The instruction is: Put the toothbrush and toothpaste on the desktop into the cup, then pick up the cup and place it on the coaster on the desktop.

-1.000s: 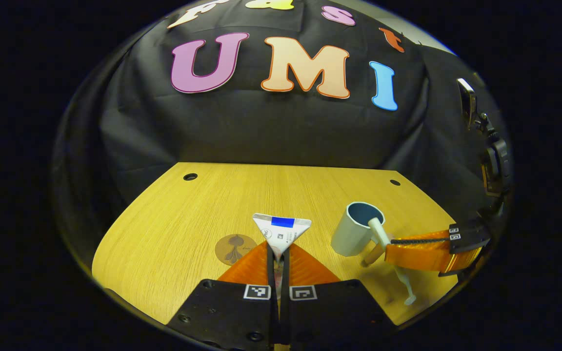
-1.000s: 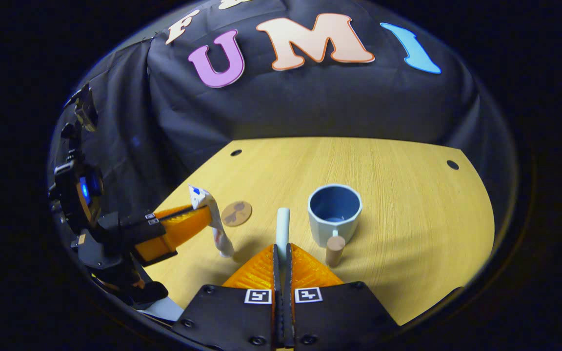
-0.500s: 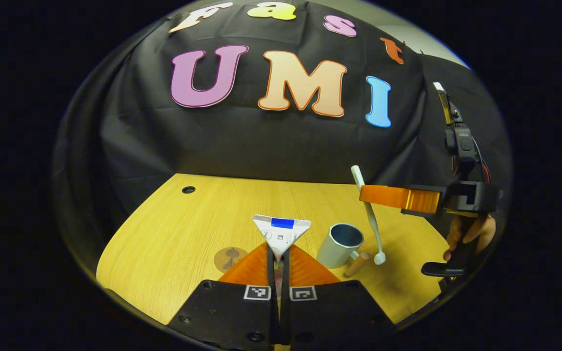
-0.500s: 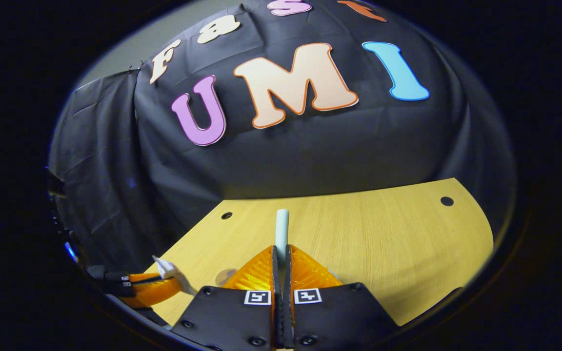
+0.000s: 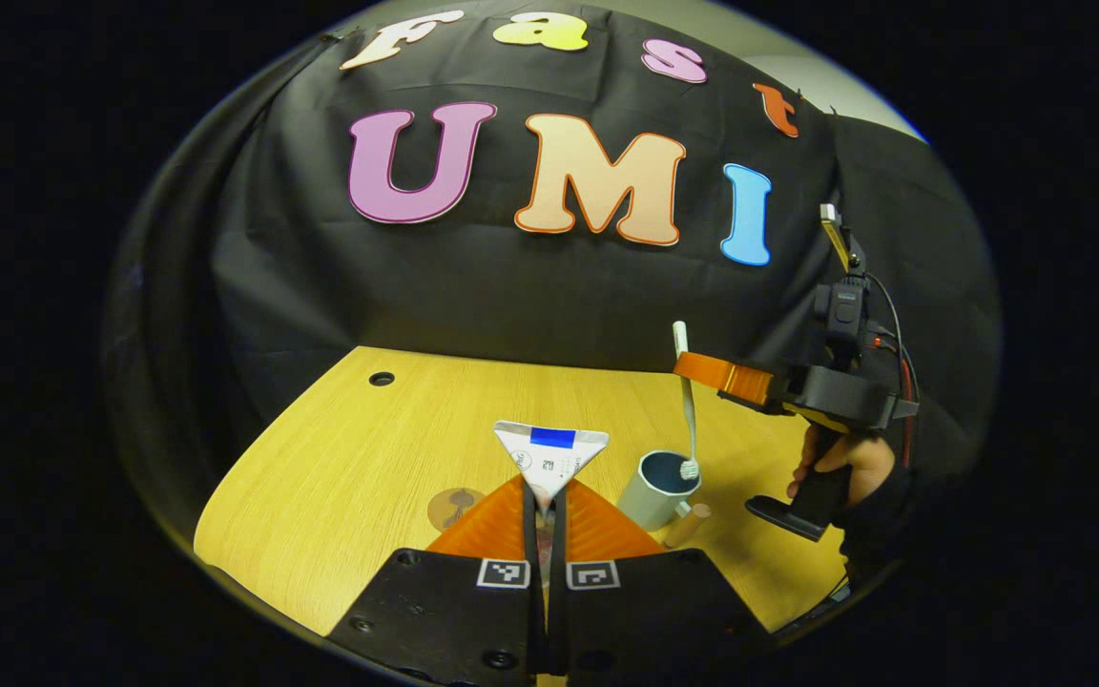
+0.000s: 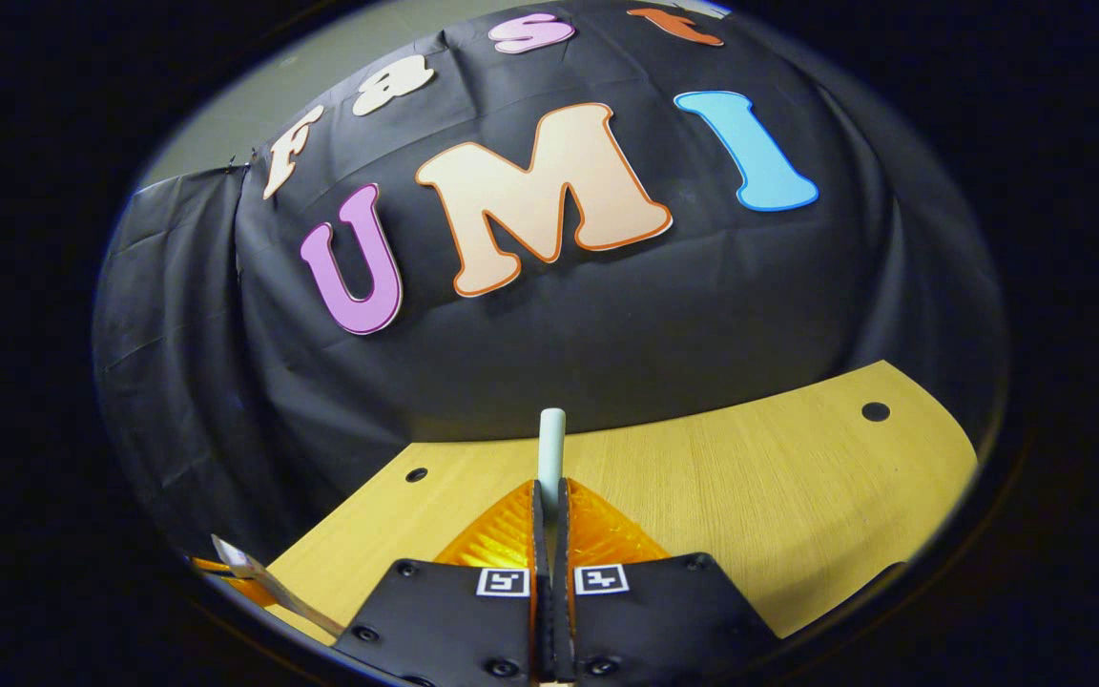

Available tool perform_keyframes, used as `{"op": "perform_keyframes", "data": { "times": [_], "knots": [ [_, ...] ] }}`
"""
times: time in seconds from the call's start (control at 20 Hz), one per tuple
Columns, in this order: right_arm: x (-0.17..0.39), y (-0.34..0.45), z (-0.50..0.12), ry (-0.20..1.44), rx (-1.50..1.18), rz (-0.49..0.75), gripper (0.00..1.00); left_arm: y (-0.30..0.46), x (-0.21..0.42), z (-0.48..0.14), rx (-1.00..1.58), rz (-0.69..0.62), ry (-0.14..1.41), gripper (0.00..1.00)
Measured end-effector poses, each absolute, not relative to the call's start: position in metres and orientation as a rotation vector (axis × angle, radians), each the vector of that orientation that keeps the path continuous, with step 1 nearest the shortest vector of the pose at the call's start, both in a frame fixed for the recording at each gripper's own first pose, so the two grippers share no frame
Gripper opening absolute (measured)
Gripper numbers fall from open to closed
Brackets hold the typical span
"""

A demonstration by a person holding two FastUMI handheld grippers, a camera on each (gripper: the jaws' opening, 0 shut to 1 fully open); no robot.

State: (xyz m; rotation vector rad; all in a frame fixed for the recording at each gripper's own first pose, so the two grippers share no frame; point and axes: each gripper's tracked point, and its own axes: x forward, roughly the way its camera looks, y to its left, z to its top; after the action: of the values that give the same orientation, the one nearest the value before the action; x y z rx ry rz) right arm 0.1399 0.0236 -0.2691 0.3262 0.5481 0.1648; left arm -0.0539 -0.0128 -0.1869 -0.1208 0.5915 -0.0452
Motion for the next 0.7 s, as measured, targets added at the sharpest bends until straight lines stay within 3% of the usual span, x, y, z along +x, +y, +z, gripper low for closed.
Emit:
{"op": "perform_keyframes", "data": {
  "times": [0.35, 0.55, 0.7],
  "knots": [
    [0.140, 0.025, -0.296, 0.582, 0.283, 0.142, 0.03, -0.017, -0.046, -0.179, -0.101, -0.054, 0.579, 0.00],
    [0.119, 0.024, -0.301, 0.611, 0.241, 0.156, 0.10, -0.025, -0.037, -0.177, -0.122, -0.070, 0.574, 0.00],
    [0.108, 0.021, -0.304, 0.626, 0.224, 0.159, 0.09, -0.031, -0.032, -0.179, -0.124, -0.082, 0.570, 0.00]
  ]
}}
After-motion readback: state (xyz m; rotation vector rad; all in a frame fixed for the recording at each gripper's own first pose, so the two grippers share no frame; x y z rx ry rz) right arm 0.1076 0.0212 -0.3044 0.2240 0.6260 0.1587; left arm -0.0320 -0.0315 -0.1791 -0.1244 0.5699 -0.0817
